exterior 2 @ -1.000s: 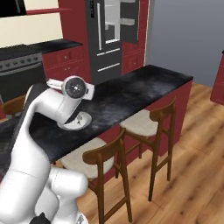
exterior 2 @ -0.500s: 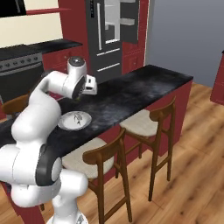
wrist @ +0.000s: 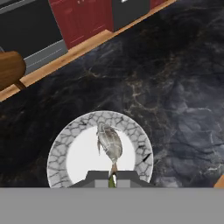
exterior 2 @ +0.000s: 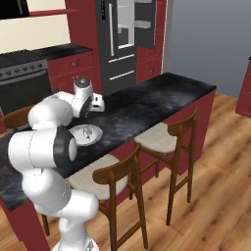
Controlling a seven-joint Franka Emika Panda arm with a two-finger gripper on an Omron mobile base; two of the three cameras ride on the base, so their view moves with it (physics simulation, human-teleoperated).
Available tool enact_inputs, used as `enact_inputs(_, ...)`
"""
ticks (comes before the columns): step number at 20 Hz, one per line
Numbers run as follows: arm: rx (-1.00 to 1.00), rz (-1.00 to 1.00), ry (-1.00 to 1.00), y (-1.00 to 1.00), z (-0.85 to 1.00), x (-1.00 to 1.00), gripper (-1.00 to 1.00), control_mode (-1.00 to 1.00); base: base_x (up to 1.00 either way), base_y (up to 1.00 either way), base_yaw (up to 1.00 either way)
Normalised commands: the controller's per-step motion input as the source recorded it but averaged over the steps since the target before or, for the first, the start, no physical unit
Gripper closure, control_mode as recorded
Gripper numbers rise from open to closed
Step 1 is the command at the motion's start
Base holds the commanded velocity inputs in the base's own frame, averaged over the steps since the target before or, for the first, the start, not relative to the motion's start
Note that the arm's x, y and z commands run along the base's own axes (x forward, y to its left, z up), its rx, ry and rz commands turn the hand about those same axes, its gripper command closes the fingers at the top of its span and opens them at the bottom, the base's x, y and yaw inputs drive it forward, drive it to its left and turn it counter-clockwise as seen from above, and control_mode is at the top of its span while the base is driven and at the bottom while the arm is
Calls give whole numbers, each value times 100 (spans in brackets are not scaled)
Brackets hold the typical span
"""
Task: Take the lemon wedge from the fridge and place it on the plate with fish on the dining counter.
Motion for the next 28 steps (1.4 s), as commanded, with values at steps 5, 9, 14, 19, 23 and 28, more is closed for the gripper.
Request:
enact_inputs(5, 12, 0, 2, 53, -39, 14, 100, -100, 0, 0, 0)
enact_inputs(9, 1, 0, 9, 63, -44, 0, 100, -100, 0, 0, 0)
enact_inputs(14, -3, 0, 14, 25, -53, 3, 100, -100, 0, 0, 0)
enact_inputs(19, 0, 0, 5, 19, -55, 15, 100, -100, 0, 0, 0)
enact_inputs(23, 0, 0, 2, 16, -36, 30, 100, -100, 0, 0, 0)
enact_inputs(28, 0, 0, 0, 9, -24, 25, 100, -100, 0, 0, 0)
